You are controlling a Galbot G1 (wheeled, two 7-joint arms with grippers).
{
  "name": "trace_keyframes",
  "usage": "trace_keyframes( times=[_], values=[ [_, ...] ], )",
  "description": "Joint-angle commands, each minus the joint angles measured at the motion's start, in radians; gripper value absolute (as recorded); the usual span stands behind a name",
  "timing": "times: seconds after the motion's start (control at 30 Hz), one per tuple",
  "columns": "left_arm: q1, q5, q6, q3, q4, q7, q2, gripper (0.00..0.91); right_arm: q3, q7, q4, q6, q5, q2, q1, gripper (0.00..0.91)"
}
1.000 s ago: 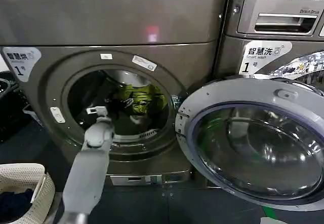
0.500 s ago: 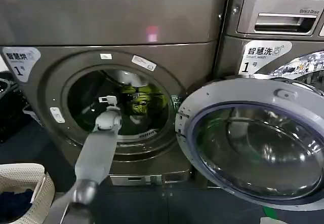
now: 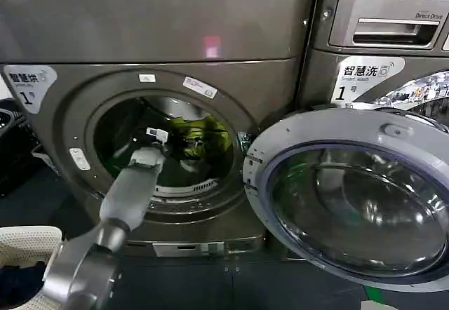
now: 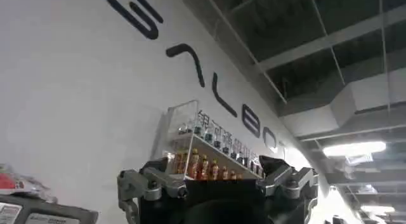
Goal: Grasp the clothes from the dryer.
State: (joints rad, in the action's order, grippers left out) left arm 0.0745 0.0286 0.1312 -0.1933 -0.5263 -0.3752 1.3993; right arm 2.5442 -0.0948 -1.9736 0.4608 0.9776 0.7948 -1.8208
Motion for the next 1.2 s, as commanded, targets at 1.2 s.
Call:
trace_keyframes(
  times=[1.2],
  values=[
    [-0.176, -0.754, -0.128, 0.537, 0.28, -0.468, -0.002, 0.842, -0.039, -0.008, -0.009, -0.008, -0.03, 0.028, 0.029, 0.907]
  ],
)
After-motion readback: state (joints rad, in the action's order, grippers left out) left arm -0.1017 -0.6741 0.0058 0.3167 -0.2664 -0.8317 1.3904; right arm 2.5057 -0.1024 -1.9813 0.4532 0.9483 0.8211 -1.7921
